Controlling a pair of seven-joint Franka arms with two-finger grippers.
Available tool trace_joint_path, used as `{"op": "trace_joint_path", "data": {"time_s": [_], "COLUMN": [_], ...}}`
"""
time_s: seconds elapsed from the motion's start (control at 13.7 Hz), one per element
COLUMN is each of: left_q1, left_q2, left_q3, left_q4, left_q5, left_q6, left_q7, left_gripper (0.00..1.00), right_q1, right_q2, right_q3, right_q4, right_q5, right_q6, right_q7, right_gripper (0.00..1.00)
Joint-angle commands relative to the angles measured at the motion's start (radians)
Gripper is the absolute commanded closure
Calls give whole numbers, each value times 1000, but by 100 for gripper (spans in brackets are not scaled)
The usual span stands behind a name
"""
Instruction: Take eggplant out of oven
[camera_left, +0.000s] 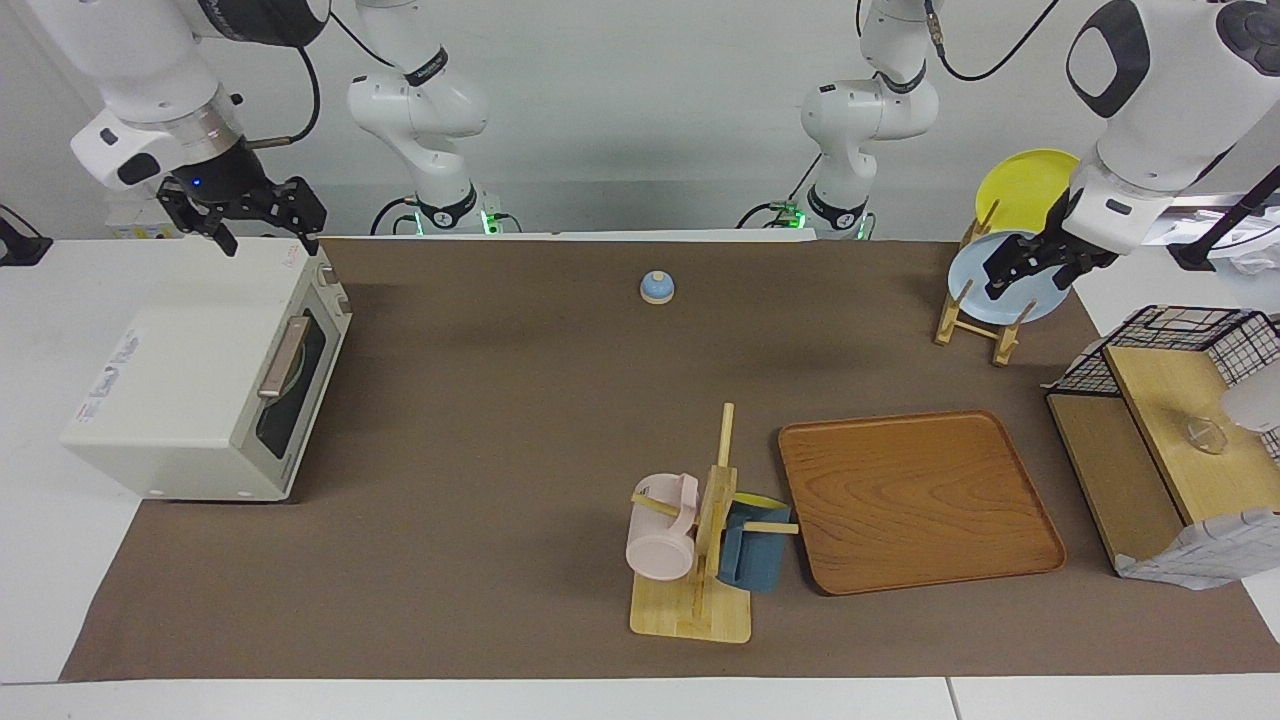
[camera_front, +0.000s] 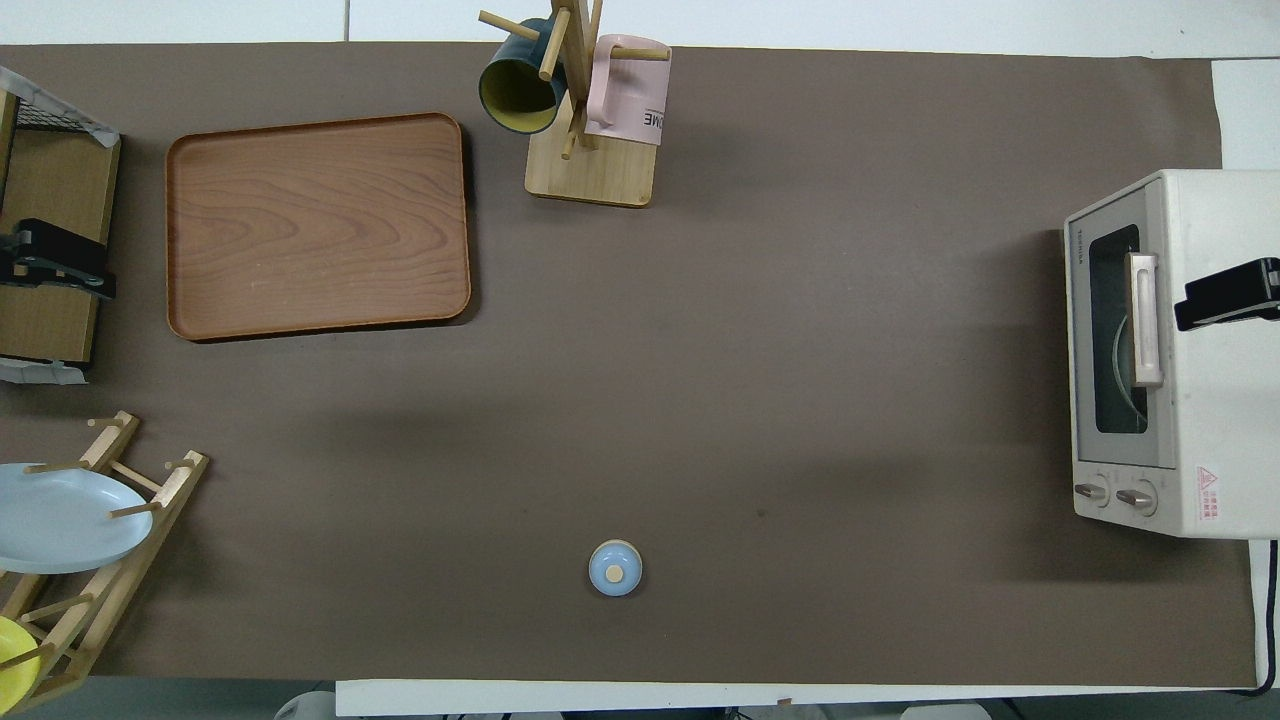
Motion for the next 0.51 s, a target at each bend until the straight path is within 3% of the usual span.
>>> {"op": "trace_joint_path", "data": {"time_s": [0.0,0.44], "left_q1": [0,-11], "left_q2": [-7,-17], "left_q3": [-2,-5], "left_q4": [8,12], "left_q5": [-9,-10], "left_q6": [-19,-24], "left_q7": [-7,2], "left_gripper": [0,0], "right_q1": [7,-2], "right_q2": [0,-26], "right_q3": [-6,-2], "right_q4": [9,-40], "right_q5": [9,-7], "right_q6": [-5,2], "right_q7": [8,-2], "right_gripper": [0,0]}}
